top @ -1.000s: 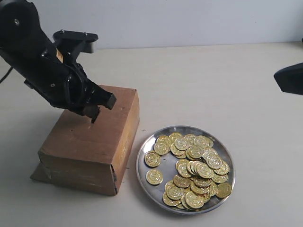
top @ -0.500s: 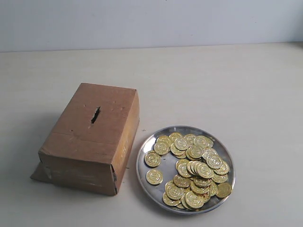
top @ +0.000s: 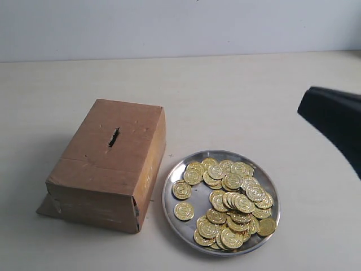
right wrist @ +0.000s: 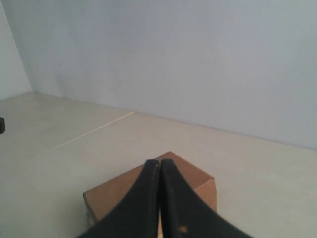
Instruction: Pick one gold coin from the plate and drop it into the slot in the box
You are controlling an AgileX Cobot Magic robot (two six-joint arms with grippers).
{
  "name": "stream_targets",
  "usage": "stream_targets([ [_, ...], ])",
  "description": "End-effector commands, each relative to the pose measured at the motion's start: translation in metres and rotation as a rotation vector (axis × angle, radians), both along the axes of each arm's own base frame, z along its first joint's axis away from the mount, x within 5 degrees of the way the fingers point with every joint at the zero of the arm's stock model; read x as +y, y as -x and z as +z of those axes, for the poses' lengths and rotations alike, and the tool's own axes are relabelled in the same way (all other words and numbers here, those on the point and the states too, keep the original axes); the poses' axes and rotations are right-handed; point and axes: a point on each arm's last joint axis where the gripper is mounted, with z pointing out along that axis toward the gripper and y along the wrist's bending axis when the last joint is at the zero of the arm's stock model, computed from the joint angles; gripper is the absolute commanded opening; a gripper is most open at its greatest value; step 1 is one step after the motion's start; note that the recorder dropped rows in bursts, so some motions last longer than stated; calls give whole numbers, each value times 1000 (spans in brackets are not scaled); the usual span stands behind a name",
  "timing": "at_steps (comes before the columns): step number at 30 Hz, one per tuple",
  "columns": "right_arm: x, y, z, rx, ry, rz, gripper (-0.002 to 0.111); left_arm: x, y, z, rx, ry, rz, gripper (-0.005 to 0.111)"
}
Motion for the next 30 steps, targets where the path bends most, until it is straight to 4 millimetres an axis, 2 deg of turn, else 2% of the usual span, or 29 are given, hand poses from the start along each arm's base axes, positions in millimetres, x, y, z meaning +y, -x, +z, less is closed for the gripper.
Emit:
stream_targets([
  [1,-3,5,-27,20,10,-1,0,-2,4,-15,-52,-1,-51,0],
  [7,-12,10,-66,56,131,-36,0,-4,1,-19,-57,-19,-57,0],
  [10,-14,9,-69,88,156,-60,0,-7,-2,-20,-48,-14,-61,0],
  [13,-15,9,-71,96,168,-68,0,-10,-1,-16,-11,150,-64,0],
  [15,-15,9,-71,96,168,-68,0,-11,-2,-11,-43,192,-65,0],
  [18,-15,9,-71,111,152,-72,0,-11,-2,-12,-59,185,-64,0],
  [23,-16,8,-71,182,66,-96,0,-12,-4,-27,2,177,-55,0],
  [30,-16,8,-71,183,65,-97,0,-12,-4,-29,13,162,-54,0],
])
